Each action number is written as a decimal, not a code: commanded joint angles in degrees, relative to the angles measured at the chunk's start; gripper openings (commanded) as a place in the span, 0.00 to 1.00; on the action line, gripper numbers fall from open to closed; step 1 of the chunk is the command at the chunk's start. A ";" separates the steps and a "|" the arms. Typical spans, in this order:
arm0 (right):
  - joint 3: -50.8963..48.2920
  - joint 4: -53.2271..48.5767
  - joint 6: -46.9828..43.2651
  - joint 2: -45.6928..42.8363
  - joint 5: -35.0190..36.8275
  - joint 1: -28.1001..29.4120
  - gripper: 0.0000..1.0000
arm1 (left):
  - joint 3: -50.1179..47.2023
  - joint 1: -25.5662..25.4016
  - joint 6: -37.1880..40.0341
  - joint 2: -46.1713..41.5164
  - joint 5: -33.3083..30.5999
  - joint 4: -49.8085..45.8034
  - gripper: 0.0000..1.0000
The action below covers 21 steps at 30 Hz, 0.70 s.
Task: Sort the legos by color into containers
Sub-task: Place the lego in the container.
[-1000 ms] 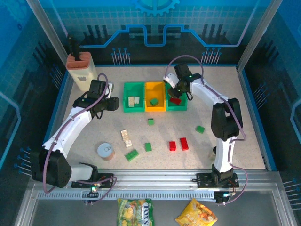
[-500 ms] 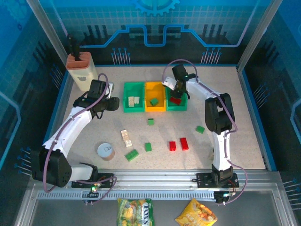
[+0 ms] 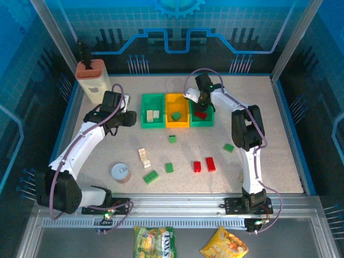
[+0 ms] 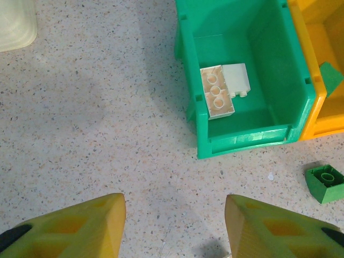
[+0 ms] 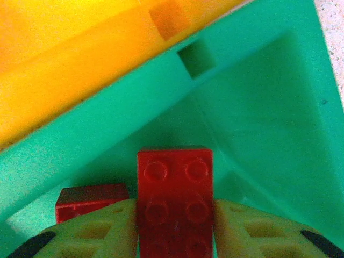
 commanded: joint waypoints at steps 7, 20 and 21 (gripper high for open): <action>0.03 -0.26 1.02 -2.92 -0.26 -0.73 0.44 | 0.47 0.68 1.20 0.54 1.24 -0.05 0.53; -4.43 -3.17 4.60 -10.55 -5.99 -0.55 0.46 | 0.56 0.61 0.97 0.71 2.17 -0.14 0.53; -4.89 -3.85 4.92 -11.35 -6.64 -0.46 0.46 | 0.64 0.66 0.97 0.72 2.07 -0.18 0.53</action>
